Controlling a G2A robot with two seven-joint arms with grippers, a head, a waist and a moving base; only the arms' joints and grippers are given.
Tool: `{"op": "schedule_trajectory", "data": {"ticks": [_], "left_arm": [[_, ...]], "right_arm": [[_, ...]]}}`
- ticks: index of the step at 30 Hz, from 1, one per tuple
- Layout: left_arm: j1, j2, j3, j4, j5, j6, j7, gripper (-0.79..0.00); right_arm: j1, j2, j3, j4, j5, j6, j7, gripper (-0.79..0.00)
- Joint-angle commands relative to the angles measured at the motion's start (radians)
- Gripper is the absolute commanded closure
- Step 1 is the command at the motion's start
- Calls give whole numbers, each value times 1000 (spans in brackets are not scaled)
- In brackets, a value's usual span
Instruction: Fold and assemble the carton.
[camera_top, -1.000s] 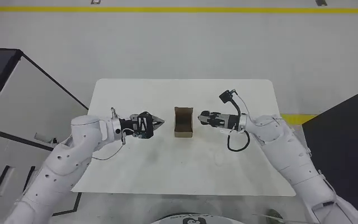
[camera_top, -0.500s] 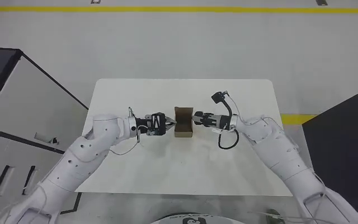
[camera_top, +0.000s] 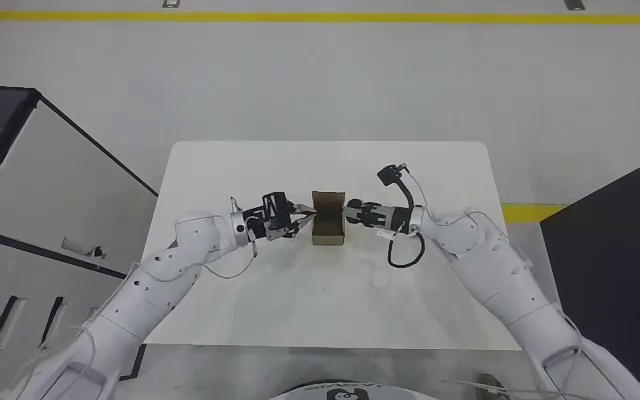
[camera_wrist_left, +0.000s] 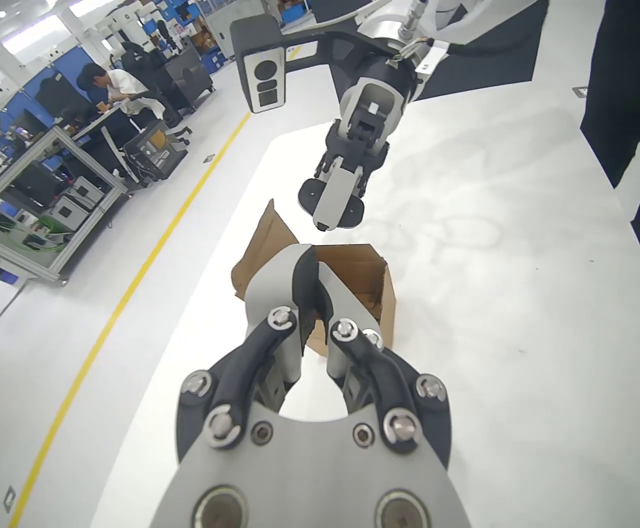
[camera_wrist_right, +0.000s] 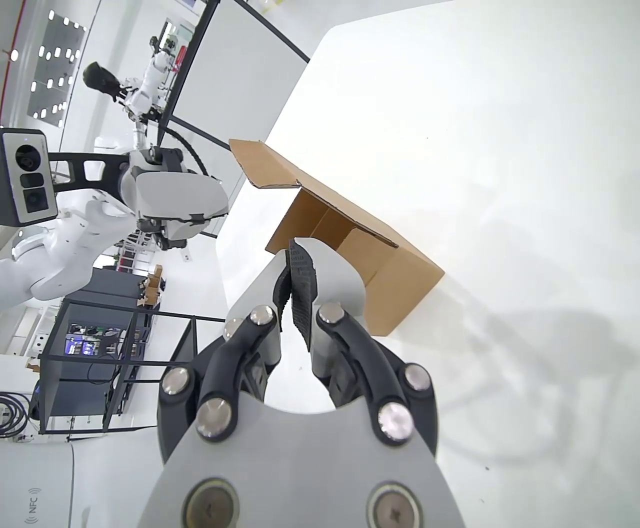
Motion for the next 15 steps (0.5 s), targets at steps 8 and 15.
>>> {"op": "schedule_trajectory", "data": {"ticks": [8, 15], "left_arm": [[-53, -36, 57, 127, 9, 61, 32, 0], [-85, -61, 97, 192, 11, 63, 36, 0]], "right_arm": [[0, -6, -5, 3, -9, 13, -19, 0], [8, -14, -20, 16, -33, 37, -42, 0]]}}
